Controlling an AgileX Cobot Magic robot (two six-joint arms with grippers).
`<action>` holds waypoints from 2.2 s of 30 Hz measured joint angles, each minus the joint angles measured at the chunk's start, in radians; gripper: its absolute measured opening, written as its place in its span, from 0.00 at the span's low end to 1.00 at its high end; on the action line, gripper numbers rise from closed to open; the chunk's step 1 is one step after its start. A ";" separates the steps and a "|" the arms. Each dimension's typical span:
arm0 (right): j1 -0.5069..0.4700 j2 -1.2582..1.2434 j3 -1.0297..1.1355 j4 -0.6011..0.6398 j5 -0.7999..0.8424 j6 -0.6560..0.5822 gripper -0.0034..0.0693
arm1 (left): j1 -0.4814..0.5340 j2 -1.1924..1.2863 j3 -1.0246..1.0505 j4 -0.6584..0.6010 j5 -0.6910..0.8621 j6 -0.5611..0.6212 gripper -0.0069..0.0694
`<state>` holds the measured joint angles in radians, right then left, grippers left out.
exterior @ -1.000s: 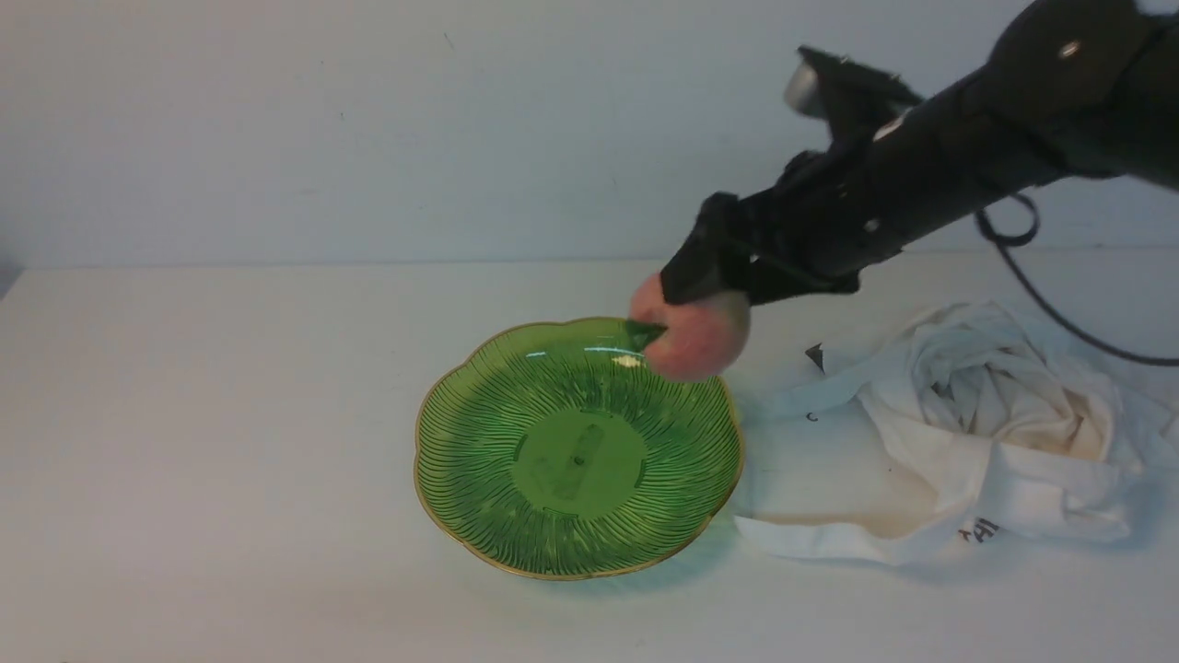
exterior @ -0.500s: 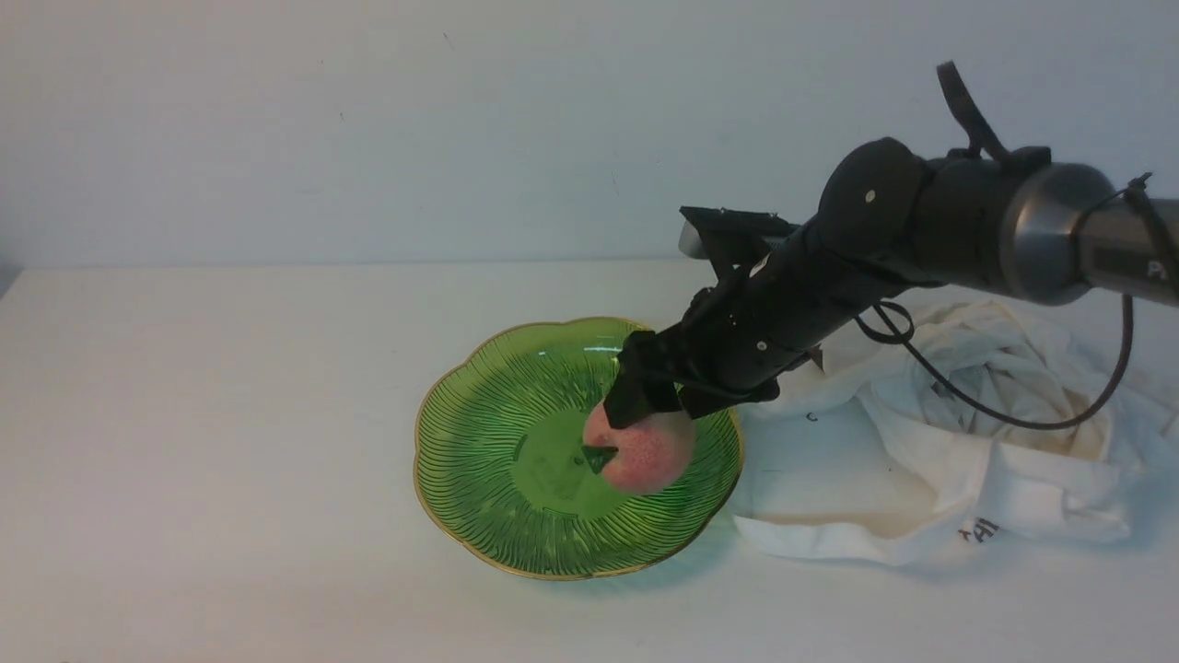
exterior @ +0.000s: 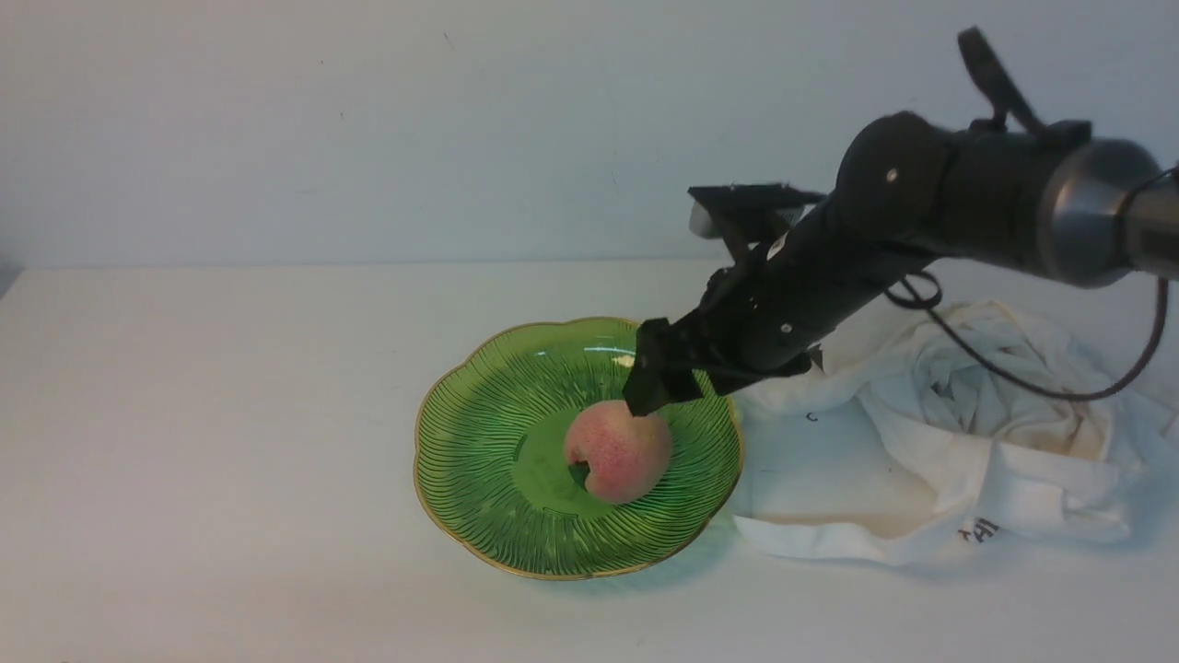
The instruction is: Take the fruit out of the cloth bag on the white table and place them on a plate.
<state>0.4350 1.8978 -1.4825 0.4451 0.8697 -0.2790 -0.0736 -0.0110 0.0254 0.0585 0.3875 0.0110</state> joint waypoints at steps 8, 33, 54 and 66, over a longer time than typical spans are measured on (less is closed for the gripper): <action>0.000 -0.383 0.000 -0.310 0.072 0.279 0.25 | 0.000 0.000 0.000 0.000 0.000 0.000 0.08; 0.000 -1.630 0.885 -0.612 -0.671 0.506 0.03 | 0.000 0.000 0.000 0.000 0.000 0.000 0.08; 0.000 -1.723 1.133 -0.615 -0.747 0.508 0.03 | 0.000 0.000 0.000 0.000 0.000 0.000 0.08; -0.203 -1.724 1.258 -0.623 -0.577 0.513 0.03 | 0.000 0.000 0.000 0.000 0.000 0.000 0.08</action>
<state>0.2320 0.1738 -0.2244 -0.1778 0.2928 0.2338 -0.0736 -0.0110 0.0254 0.0585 0.3875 0.0110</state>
